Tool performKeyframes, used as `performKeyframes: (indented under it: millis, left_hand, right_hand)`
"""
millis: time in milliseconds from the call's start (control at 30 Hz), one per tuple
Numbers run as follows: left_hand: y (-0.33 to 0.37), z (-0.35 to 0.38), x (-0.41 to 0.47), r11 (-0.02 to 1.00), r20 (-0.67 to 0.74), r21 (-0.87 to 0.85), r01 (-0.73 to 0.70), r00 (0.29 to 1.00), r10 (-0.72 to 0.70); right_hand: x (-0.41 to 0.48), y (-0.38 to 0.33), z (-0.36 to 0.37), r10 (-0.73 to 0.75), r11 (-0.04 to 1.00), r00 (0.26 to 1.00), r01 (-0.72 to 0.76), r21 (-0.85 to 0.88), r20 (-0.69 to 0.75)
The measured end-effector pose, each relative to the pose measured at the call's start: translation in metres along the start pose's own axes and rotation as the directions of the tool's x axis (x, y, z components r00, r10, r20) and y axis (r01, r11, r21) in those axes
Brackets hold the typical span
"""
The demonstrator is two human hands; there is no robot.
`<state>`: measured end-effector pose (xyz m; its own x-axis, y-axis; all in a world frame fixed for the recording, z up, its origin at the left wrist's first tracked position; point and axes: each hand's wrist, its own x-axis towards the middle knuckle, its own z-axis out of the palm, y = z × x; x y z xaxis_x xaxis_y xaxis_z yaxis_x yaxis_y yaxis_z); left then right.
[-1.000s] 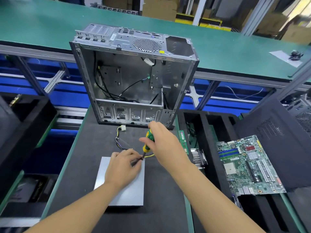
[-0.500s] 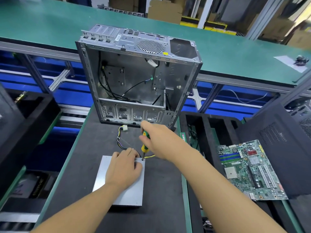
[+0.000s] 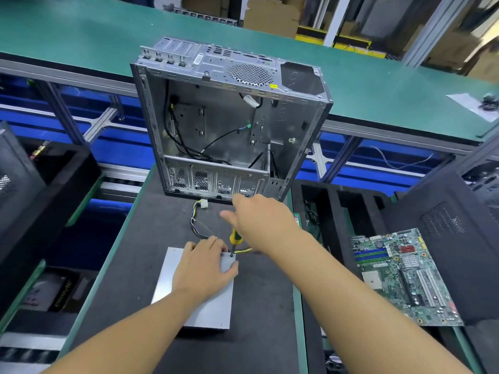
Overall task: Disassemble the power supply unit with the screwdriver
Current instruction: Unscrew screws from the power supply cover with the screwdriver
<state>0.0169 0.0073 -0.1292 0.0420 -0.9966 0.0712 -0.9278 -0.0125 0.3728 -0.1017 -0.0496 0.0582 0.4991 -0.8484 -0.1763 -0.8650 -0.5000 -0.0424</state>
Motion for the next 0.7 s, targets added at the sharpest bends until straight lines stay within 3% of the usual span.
performKeyframes:
  millis: [133, 367, 467, 567, 633, 700]
  left_hand:
    - [-0.001, 0.002, 0.002, 0.999, 0.034, 0.038, -0.016, 0.999, 0.015]
    - [-0.001, 0.001, 0.004, 0.999, 0.046, 0.049, -0.019, 0.999, 0.017]
    - [-0.001, 0.000, 0.002, 0.999, 0.031, 0.034, -0.023, 0.999, 0.022]
    - [-0.001, 0.000, -0.001, 0.999, 0.001, -0.027, -0.037, 0.999, 0.037]
    - [-0.001, 0.001, -0.002, 0.997, -0.036, -0.073, -0.032, 0.999, 0.029]
    - [-0.001, 0.002, -0.002, 0.996, -0.048, -0.081, -0.027, 0.999, 0.023]
  right_hand:
    - [0.000, 0.009, -0.008, -0.124, 0.972, 0.981, 0.091, 0.216, 0.146]
    - [-0.001, -0.005, -0.020, -0.227, 0.958, 0.930, 0.160, 0.237, 0.288]
    - [0.002, 0.000, -0.027, -0.205, 0.967, 0.924, 0.141, 0.210, 0.324]
    - [0.003, 0.000, -0.025, -0.094, 0.976, 0.944, 0.025, 0.216, 0.317]
    - [0.003, -0.002, -0.019, 0.017, 0.993, 0.968, -0.046, 0.110, 0.252]
    - [0.005, -0.004, -0.014, 0.033, 0.999, 0.987, -0.032, -0.010, 0.159]
